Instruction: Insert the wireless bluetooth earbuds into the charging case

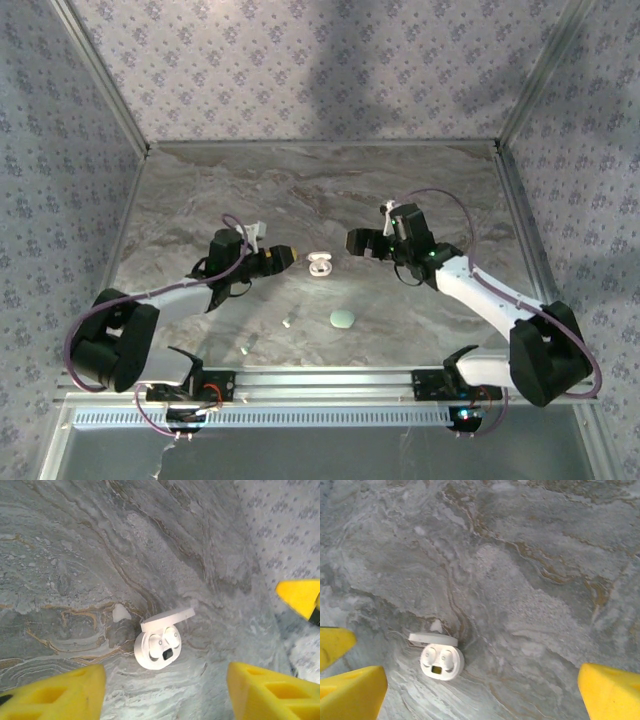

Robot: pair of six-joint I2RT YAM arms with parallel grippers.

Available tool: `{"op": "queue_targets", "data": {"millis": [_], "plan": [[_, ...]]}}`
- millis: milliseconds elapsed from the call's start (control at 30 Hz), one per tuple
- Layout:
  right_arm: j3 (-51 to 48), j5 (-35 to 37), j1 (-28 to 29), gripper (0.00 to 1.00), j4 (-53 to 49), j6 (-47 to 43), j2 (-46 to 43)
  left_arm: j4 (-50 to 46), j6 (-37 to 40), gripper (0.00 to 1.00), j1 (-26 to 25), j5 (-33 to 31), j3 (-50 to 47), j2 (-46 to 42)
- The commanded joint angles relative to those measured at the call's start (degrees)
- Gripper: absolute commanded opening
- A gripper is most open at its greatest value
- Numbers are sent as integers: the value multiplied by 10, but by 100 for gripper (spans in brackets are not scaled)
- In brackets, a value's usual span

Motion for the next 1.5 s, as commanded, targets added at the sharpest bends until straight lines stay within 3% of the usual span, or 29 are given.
{"op": "queue_targets", "data": {"millis": [0, 300, 567, 800, 967, 1467], "plan": [[40, -36, 0, 100, -35, -14, 26, -15, 11, 57, -11, -4, 15, 3], [118, -77, 4, 91, -61, -9, 105, -32, 16, 35, -34, -2, 39, 38], [204, -98, 19, 72, -124, -15, 196, -36, 13, 17, -37, 11, 57, 83], [271, -108, 38, 36, -150, -19, 270, -57, 17, 10, -43, 14, 75, 108], [315, -104, 46, 18, -177, -23, 315, -69, 19, 7, -57, 18, 91, 134], [366, -105, 70, 16, -210, -25, 394, -65, 5, 2, -77, 14, 104, 175]]}}
